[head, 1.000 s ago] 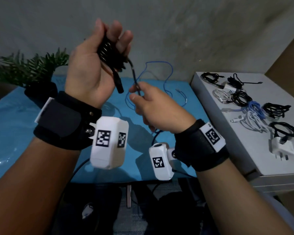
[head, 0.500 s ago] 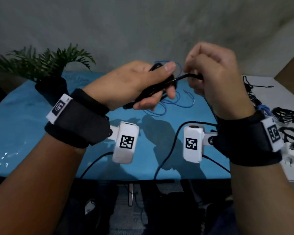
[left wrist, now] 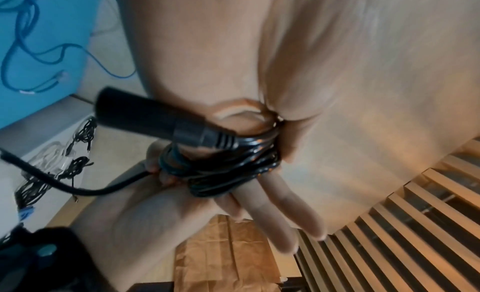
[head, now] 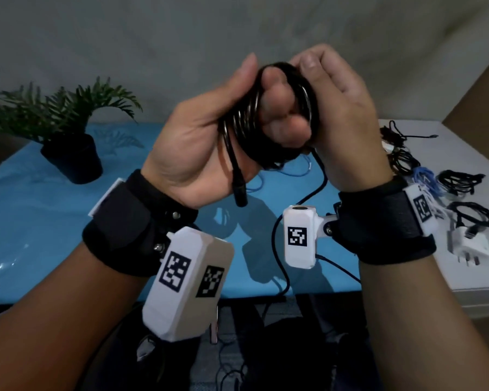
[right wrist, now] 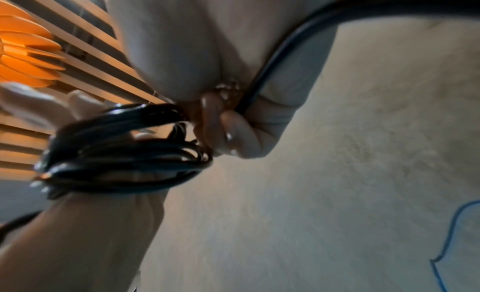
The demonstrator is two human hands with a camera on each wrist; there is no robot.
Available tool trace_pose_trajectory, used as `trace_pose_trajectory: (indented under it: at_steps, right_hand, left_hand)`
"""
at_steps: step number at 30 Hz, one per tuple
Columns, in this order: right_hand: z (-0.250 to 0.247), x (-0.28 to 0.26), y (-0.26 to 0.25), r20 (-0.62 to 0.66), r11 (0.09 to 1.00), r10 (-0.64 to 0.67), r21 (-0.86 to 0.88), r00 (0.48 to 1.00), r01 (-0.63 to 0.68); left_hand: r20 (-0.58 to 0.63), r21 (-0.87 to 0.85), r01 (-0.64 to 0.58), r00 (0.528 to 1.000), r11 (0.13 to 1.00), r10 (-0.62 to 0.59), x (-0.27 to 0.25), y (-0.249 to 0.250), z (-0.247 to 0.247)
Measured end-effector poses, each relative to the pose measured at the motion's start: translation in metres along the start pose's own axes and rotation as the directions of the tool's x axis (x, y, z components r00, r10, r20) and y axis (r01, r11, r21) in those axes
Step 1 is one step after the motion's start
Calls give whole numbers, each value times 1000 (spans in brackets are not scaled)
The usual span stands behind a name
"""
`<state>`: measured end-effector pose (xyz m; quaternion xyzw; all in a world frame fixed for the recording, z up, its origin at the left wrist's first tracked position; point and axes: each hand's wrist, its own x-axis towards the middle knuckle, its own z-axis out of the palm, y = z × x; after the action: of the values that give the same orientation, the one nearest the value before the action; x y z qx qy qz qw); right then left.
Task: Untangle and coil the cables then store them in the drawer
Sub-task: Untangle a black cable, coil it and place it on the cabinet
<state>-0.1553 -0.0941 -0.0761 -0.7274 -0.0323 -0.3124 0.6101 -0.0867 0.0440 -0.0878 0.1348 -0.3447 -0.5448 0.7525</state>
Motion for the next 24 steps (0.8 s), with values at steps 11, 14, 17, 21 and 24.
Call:
trace_pose_trajectory:
  at_steps: [11,14,17,21,24]
  right_hand:
    - [19,-7,21,269,920,284,-346,920,-183]
    - [22,-10,22,350,880,338,-448,873,-161]
    - [19,-10,23,409,850,382,-508,829,-141]
    - [17,-9,21,384,819,408,-555,828,-146]
    - [11,-6,20,316,790,405,-593,858,-155]
  left_hand:
    - [-321,553,-368,734,748,598,10,22,-20]
    - [-202,901,-162,665,403,719,14,4,-29]
    - [-39,988,-80,685,129,728,13,-5,-34]
    - [-22,911,283,762,-301,648,8,2,-35]
    - [-242,658,508,842,-556,482,6,9,-34]
